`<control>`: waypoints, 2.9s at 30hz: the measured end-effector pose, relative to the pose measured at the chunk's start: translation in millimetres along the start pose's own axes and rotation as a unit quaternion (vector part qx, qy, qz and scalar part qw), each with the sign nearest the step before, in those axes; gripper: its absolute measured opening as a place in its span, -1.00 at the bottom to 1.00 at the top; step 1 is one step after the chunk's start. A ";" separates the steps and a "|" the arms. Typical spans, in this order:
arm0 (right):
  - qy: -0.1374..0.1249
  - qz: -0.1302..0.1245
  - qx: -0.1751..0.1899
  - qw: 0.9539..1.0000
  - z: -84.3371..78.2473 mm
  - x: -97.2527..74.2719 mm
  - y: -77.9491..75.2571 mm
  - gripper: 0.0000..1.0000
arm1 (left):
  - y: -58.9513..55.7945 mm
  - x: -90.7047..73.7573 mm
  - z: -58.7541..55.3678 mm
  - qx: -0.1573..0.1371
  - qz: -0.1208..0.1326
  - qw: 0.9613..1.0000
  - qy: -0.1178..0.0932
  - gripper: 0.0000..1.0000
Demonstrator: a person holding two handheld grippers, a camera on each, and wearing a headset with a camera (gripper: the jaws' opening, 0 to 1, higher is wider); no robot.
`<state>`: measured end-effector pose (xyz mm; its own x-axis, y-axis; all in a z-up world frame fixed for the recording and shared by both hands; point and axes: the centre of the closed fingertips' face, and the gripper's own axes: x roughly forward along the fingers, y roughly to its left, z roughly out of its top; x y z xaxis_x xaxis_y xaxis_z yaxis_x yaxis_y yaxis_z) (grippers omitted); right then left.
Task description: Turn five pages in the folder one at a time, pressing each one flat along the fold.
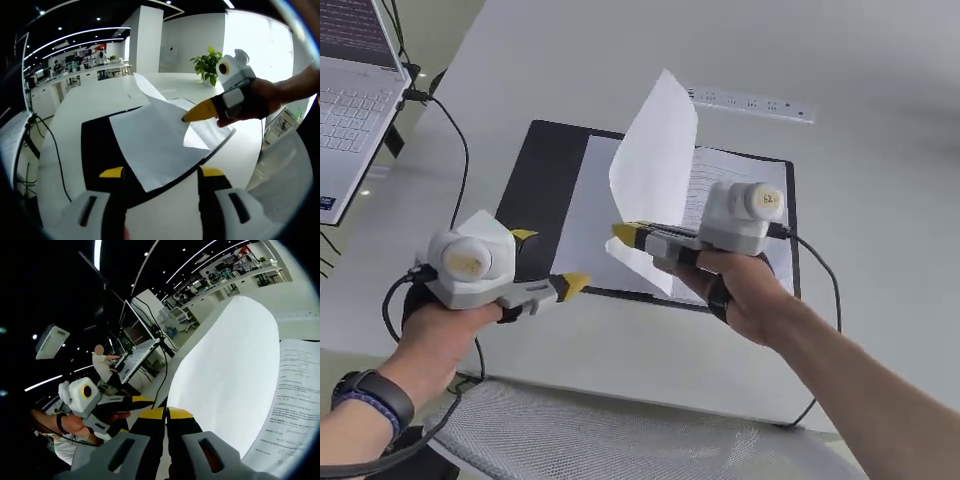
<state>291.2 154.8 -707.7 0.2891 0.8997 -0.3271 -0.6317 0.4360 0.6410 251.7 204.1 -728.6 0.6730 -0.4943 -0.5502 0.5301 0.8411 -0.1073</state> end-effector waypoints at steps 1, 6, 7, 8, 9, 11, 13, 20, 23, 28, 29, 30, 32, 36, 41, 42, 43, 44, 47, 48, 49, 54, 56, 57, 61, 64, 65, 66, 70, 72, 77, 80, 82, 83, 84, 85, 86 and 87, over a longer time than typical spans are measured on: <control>0.002 0.002 0.001 1.000 -0.8 1.8 0.1 -1.00 | 1.6 -1.2 -1.2 -0.005 0.001 1.000 0.000 0.14; 0.027 0.008 0.000 1.000 -12.8 15.2 1.5 -1.00 | 4.1 -6.1 -3.4 -0.013 0.005 1.000 -0.002 0.13; 0.032 0.009 0.002 0.999 -16.2 18.9 -0.3 -1.00 | 4.0 -6.7 -4.9 -0.013 0.005 1.000 -0.001 0.14; 0.033 0.009 0.003 0.999 -17.3 20.1 -1.1 -1.00 | 4.1 -6.9 -5.4 -0.013 0.006 1.000 -0.001 0.14; 0.039 0.009 0.006 0.999 -21.7 23.6 -3.2 -1.00 | 4.2 -7.5 -7.1 -0.014 0.006 1.000 0.000 0.14; 0.060 0.009 0.006 0.998 -33.6 29.6 -7.5 -1.00 | 4.1 -8.4 -9.9 -0.017 0.006 1.000 0.002 0.13; 0.081 0.006 0.006 0.997 -45.4 34.7 -13.9 -1.00 | 2.6 -8.6 -13.1 -0.017 0.005 1.000 0.006 0.13; 0.098 0.001 0.027 0.995 -55.9 45.1 -24.2 -1.00 | 0.4 -9.1 -18.8 -0.020 0.003 1.000 0.012 0.12; 0.102 0.000 0.029 0.994 -57.3 49.4 -25.5 -1.00 | -0.4 -7.9 -20.5 -0.022 0.003 1.000 0.013 0.12; 0.107 0.001 0.031 0.994 -59.5 51.2 -24.0 -1.00 | 0.4 -5.5 -21.8 -0.020 0.003 1.000 0.017 0.09; 0.108 0.002 0.032 0.994 -59.7 51.5 -24.2 -1.00 | 1.1 -5.1 -21.9 -0.021 0.004 1.000 0.017 0.09; 0.108 0.002 0.032 0.994 -59.9 51.4 -24.1 -1.00 | 2.1 -4.4 -21.8 -0.021 0.005 1.000 0.018 0.09; 0.108 0.002 0.030 0.994 -60.4 50.8 -25.1 -1.00 | 3.3 -3.5 -21.4 -0.021 0.005 1.000 0.019 0.09; 0.104 0.001 0.030 0.994 -59.8 49.0 -25.0 -1.00 | 7.1 -1.3 -15.8 -0.025 0.007 1.000 0.014 0.06; 0.094 0.003 0.030 0.995 -56.4 46.7 -25.5 -0.99 | 16.7 3.4 -7.5 -0.032 0.021 0.999 0.006 -0.07; 0.092 0.002 0.030 0.995 -55.8 46.4 -26.1 -0.99 | 18.2 4.4 -5.9 -0.033 0.024 0.999 0.005 -0.11; 0.090 0.001 0.032 0.995 -55.6 46.0 -26.5 -0.98 | 21.1 6.1 -3.0 -0.036 0.028 0.999 0.001 -0.14; 0.090 0.001 0.033 0.995 -55.8 45.7 -26.5 -0.97 | 22.4 7.5 -0.8 -0.039 0.029 0.999 -0.002 -0.17; 0.090 -0.001 0.034 0.995 -56.3 43.9 -22.9 -0.90 | 26.3 14.4 6.6 -0.044 0.032 0.999 -0.007 -0.25; 0.089 0.000 0.035 0.995 -56.2 42.9 -20.3 -0.88 | 26.9 16.9 9.2 -0.044 0.032 0.998 -0.009 -0.28; 0.085 0.001 0.037 0.996 -55.2 41.3 -15.7 -0.86 | 27.3 20.9 12.7 -0.046 0.031 0.998 -0.013 -0.31; 0.075 0.003 0.041 0.996 -52.5 32.3 -5.4 -0.78 | 24.5 37.3 19.4 -0.046 0.024 0.999 -0.014 -0.48; 0.071 0.001 0.036 0.997 -50.8 25.7 -4.3 -0.76 | 22.6 42.6 18.7 -0.040 0.019 0.999 -0.009 -0.58; 0.070 0.000 0.035 0.997 -49.7 22.4 -4.8 -0.75 | 21.5 44.4 17.8 -0.037 0.016 0.999 -0.006 -0.64; 0.059 -0.010 0.031 0.998 -43.7 4.1 -12.1 -0.73 | 18.6 50.9 9.9 -0.026 0.008 1.000 0.008 -0.83; 0.050 -0.019 0.032 0.998 -39.6 -9.4 -19.3 -0.73 | 18.4 54.8 -2.7 -0.017 0.006 0.999 0.026 -0.89; 0.047 -0.024 0.033 0.998 -38.1 -14.3 -23.8 -0.73 | 18.3 56.0 -8.2 -0.015 0.005 0.999 0.032 -0.91; 0.045 -0.026 0.034 0.998 -37.4 -17.5 -25.5 -0.73 | 18.4 56.9 -11.7 -0.015 0.005 0.999 0.036 -0.93; 0.036 -0.036 0.036 0.998 -34.1 -29.6 -34.9 -0.74 | 19.6 59.8 -26.9 -0.017 0.007 0.998 0.054 -1.00; 0.032 -0.039 0.037 0.998 -32.9 -33.3 -37.8 -0.73 | 18.9 60.7 -31.7 -0.016 0.006 0.998 0.061 -1.00; 0.033 -0.041 0.034 0.998 -31.6 -36.4 -44.1 -0.73 | 18.1 64.8 -44.1 -0.007 0.007 0.997 0.080 -1.00; 0.030 -0.042 0.033 0.998 -27.7 -38.0 -48.4 -0.73 | 18.0 66.2 -52.4 -0.002 0.008 0.996 0.093 -1.00; 0.029 -0.044 0.033 0.998 -25.1 -39.0 -52.1 -0.73 | 18.3 65.3 -51.4 -0.001 0.009 0.996 0.090 -1.00; 0.029 -0.044 0.033 0.998 -24.1 -39.4 -53.1 -0.73 | 18.3 65.2 -51.4 -0.001 0.009 0.996 0.090 -1.00; 0.029 -0.044 0.032 0.998 -23.0 -39.6 -54.2 -0.73 | 18.2 65.0 -51.2 -0.001 0.009 0.996 0.089 -1.00; 0.029 -0.046 0.031 0.998 -21.7 -40.0 -56.8 -0.74 | 18.2 64.9 -51.1 0.001 0.009 0.996 0.088 -1.00; 0.029 -0.046 0.030 0.998 -20.6 -40.1 -58.1 -0.74 | 18.1 64.7 -50.9 0.001 0.009 0.996 0.088 -1.00; 0.030 -0.045 0.029 0.998 -19.3 -40.3 -60.1 -0.74 | 18.2 64.7 -50.8 0.001 0.009 0.996 0.087 -1.00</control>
<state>303.6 91.9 -746.5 0.2982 0.8542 -0.4260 -0.5612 0.5179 0.6457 278.6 198.6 -808.2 0.5822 -0.4337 -0.6877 0.5200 0.8489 -0.0950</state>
